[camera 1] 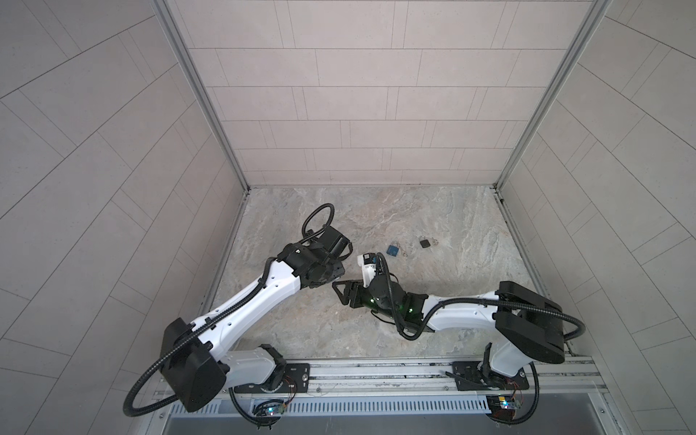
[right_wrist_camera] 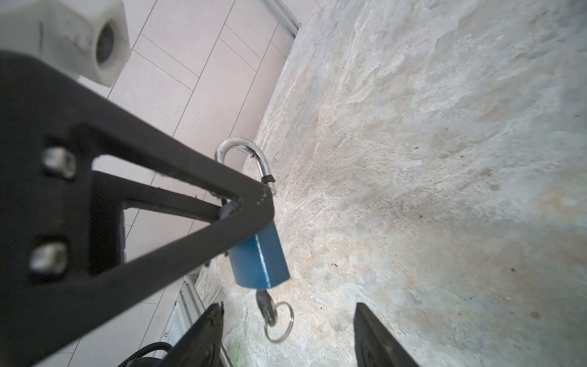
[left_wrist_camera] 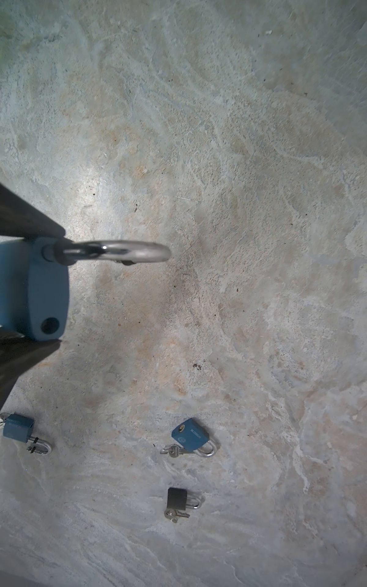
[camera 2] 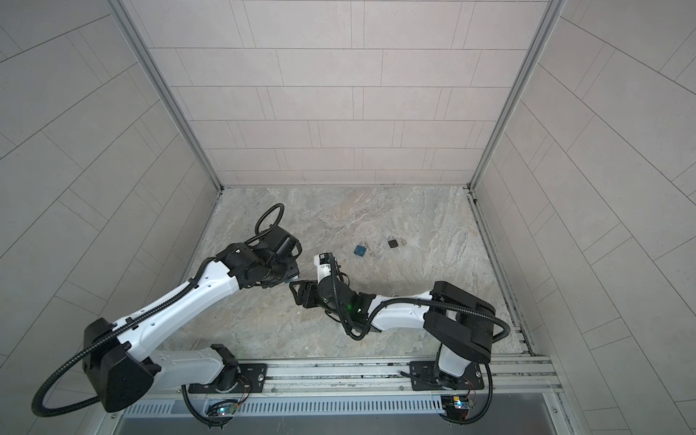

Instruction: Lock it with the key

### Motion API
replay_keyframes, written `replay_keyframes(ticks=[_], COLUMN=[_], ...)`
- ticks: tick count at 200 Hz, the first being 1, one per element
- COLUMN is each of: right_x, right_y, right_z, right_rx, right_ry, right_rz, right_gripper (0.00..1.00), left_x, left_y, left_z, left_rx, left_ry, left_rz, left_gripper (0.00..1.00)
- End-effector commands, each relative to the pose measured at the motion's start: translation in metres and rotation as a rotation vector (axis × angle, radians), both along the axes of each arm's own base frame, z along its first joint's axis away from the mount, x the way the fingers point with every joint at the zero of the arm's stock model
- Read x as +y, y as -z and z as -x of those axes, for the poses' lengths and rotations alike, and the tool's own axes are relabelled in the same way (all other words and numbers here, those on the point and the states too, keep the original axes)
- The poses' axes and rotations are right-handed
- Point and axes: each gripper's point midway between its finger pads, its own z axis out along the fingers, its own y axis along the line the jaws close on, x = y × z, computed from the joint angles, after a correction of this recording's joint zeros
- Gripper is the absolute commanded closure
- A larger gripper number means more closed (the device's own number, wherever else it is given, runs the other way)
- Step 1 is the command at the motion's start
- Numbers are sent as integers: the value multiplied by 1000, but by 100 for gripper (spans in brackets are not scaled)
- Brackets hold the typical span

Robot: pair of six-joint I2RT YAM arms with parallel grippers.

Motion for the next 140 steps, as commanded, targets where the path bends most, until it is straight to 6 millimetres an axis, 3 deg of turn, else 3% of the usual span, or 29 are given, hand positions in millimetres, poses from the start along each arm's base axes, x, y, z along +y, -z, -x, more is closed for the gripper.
replay_keyframes(ticks=[1,60,140], right_x=[12,25,33], right_y=[-30,-34,-34], right_z=[-6,-11,-12], right_rx=[-58,-75,-68], right_ry=[17,10,-1], right_rz=[-108,-156,-200], right_gripper=[35,51,57], left_x=[5,6,3], left_y=[-9,-5,-1], left_z=[-1,2,2], left_rx=[-26,-21,-15], left_ry=[-23,-57,-103], left_rz=[17,103,210], left_gripper=[63,62,62])
